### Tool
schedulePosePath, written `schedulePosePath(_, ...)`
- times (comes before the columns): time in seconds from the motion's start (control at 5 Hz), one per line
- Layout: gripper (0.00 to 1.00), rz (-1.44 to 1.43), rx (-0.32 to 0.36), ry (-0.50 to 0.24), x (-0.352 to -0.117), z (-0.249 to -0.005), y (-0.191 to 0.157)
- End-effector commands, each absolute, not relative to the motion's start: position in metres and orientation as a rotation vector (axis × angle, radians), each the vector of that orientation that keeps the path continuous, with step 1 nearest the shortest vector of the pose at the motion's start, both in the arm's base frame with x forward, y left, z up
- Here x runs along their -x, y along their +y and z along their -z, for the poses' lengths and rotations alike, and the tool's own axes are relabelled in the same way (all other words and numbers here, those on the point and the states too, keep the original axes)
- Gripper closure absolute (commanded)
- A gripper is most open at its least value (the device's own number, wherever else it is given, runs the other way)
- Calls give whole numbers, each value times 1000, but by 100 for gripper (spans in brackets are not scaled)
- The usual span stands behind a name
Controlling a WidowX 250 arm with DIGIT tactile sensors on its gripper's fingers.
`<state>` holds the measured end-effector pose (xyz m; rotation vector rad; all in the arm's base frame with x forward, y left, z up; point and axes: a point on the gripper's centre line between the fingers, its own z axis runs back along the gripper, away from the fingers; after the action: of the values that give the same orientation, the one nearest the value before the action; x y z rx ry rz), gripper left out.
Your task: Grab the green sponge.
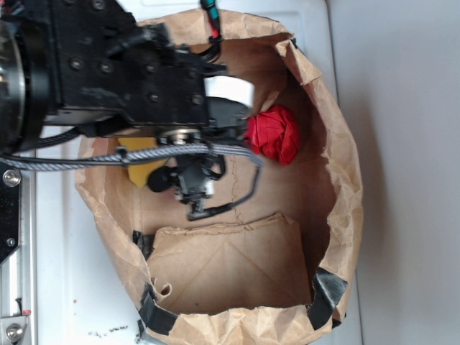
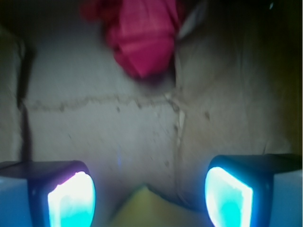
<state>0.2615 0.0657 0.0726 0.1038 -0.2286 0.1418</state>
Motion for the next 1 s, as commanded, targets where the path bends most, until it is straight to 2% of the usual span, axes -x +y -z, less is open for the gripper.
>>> schedulePosePath(0.0,0,-105,-126,-288,-253,-95,83)
schedulePosePath(0.8,0,-93,-197,-299,-254,-68,78)
